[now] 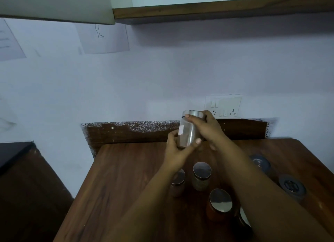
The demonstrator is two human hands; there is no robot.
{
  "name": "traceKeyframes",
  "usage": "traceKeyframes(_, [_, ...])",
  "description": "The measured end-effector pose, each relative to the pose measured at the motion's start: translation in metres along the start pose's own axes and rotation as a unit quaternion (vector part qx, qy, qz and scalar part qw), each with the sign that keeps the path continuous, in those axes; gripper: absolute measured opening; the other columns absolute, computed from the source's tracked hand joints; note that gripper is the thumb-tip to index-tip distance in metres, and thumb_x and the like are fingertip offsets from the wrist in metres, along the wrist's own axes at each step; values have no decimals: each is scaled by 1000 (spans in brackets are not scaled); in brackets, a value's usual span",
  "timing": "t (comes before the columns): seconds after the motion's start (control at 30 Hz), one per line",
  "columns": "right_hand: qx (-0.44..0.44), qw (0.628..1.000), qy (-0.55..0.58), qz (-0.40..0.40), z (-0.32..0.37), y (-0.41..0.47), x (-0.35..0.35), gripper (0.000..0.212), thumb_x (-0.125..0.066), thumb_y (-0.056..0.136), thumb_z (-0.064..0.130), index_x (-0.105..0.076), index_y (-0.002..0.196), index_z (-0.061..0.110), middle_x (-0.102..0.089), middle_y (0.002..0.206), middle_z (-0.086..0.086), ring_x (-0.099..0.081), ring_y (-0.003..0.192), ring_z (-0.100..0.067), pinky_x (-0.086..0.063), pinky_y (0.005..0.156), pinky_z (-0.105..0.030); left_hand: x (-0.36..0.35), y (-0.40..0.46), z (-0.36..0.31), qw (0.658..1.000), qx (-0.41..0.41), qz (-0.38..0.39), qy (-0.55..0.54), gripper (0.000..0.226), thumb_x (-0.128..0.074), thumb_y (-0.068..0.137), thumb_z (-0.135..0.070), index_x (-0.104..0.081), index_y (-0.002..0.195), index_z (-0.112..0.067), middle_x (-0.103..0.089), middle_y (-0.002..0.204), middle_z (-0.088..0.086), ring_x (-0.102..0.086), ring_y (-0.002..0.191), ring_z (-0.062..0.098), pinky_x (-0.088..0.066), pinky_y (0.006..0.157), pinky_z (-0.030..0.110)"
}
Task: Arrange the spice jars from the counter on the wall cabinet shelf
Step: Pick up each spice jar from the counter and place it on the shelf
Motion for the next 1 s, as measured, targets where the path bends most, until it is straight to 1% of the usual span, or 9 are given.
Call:
traceKeyframes(0.13, [-34, 987, 155, 38, -1, -6, -5, 48, -73, 82, 38, -53, 120, 17, -66, 112, -11, -68, 93, -25, -57, 77, -38, 4, 6, 1, 987, 89, 93, -101, 87, -80, 61, -48, -38, 135, -33, -67, 120, 4, -63, 114, 28, -45, 104, 50])
traceKeyframes(0.27, [-44, 997, 64, 25, -8, -6, -12, 66, -67, 84, 50, -36, 137, 25, -59, 121, -11, -66, 98, -27, -58, 81, -44, -11, 4, -18, 989, 47, 127, -57, 102, -84, 70, -29, -19, 148, -39, -60, 128, 0, -62, 117, 22, -50, 101, 50])
traceKeyframes(0.37, [-66, 979, 180, 75, -4, -13, -17, 50, -54, 93, 48, -55, 127, 12, -67, 114, -18, -69, 86, -25, -58, 67, -35, -11, 3, -32, 993, -17, 116, -6, 113, -87, 61, -39, -19, 150, -36, -48, 138, 0, -57, 123, 17, -53, 98, 43])
traceKeyframes(0.5, [-106, 925, 317, 182, 3, -27, -20, 60, -43, 93, 57, -69, 108, 6, -72, 95, -18, -71, 81, -29, -57, 78, -39, 0, 0, -35, 991, -9, 112, -73, 109, -88, 59, -44, -25, 148, -48, -46, 139, 4, -53, 126, 26, -47, 105, 46])
traceKeyframes(0.6, [-80, 935, 289, 189, 5, -26, -19, 61, -47, 90, 60, -69, 116, 9, -70, 104, -17, -68, 91, -30, -49, 95, -48, -7, -5, -43, 984, -14, 157, -82, 100, -80, 76, -15, -21, 150, -49, -46, 144, -5, -52, 129, 24, -43, 108, 47])
traceKeyframes(0.67, [-56, 949, 252, 182, 11, -26, -15, 59, -54, 88, 56, -64, 123, 10, -69, 109, -18, -67, 96, -30, -49, 94, -50, -8, -6, -50, 982, -23, 174, -73, 104, -76, 77, -3, -18, 151, -48, -44, 147, -3, -54, 128, 22, -44, 108, 46])
traceKeyframes(0.8, [19, 967, 158, 199, 37, -22, -3, 40, -70, 83, 33, -62, 117, 13, -69, 108, -12, -65, 102, -29, -52, 88, -45, -2, -7, -53, 981, -47, 186, -39, 110, -79, 72, -4, -16, 150, -50, -43, 149, -3, -52, 130, 18, -46, 106, 42])
traceKeyframes(0.93, [48, 971, 118, 201, 50, -19, 4, 33, -81, 72, 26, -67, 101, 17, -70, 99, -8, -67, 92, -23, -52, 79, -38, -4, -15, -48, 980, -31, 184, -62, 116, -73, 75, -1, 0, 152, -47, -44, 144, -6, -47, 133, 17, -40, 110, 46])
traceKeyframes(1.0, [55, 971, 114, 200, 54, -19, 6, 33, -79, 67, 26, -68, 97, 19, -71, 94, -4, -67, 87, -20, -52, 75, -33, -6, -18, -47, 980, -32, 183, -68, 109, -70, 77, -1, -5, 153, -42, -44, 145, -11, -44, 136, 17, -36, 113, 50])
Point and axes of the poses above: each hand's wrist, its own y-axis towards the middle knuckle, its own x-axis out of the back of the hand, z = x × y, the point moved 7 cm from there along y, towards the middle knuckle
